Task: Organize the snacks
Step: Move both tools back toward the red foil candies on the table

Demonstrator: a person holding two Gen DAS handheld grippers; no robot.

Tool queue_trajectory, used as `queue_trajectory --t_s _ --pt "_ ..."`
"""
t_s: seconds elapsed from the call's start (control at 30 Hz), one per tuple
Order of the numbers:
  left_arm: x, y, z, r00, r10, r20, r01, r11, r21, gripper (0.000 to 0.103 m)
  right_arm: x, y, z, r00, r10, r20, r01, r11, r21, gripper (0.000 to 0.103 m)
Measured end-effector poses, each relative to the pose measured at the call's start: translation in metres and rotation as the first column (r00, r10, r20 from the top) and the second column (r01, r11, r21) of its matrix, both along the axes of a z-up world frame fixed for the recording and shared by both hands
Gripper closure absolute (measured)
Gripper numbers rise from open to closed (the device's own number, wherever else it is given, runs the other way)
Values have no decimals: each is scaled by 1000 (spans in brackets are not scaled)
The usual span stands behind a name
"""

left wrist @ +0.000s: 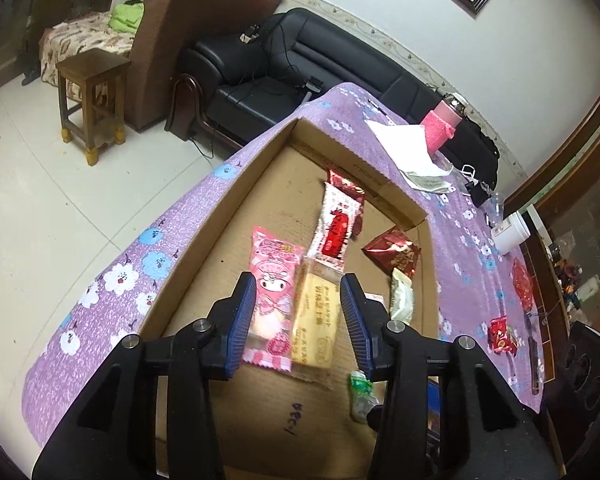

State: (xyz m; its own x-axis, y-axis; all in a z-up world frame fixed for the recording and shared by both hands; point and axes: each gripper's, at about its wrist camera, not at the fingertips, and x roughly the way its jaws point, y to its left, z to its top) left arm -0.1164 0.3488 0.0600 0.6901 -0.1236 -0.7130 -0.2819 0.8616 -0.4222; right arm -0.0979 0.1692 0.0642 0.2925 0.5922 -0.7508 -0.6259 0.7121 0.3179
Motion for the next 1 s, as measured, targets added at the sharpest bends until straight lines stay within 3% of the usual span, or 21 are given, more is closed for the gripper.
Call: queue_trajectory --t_s 0.03,0.1,0.23,0.33,0.47,0.67,1.0 --pt "-2 -4 3 1000 -2 6 2 1000 5 47 0 -3 2 1000 -6 2 6 1000 6 54" --pt "-8 -12 10 999 -7 31 7 1000 9 42 0 -14 6 1000 -24 3 24 999 27 50" --pt "-17 -40 25 996 -62 71 58 997 48 42 0 -47 15 997 -79 -9 79 994 75 47" --pt "-19 -70 34 992 -113 61 105 987 122 42 3 -80 16 989 -147 -18 148 984 100 44" --pt "-20 -113 40 984 -170 49 155 962 224 42 13 -130 11 964 -260 -57 266 954 137 43" --pt "-21 -174 43 965 -260 26 231 897 376 42 20 -192 2 912 -399 -95 410 897 167 43" --pt "-8 -237 28 929 -364 -58 356 843 404 42 24 -256 -9 855 -504 -125 519 833 190 43"
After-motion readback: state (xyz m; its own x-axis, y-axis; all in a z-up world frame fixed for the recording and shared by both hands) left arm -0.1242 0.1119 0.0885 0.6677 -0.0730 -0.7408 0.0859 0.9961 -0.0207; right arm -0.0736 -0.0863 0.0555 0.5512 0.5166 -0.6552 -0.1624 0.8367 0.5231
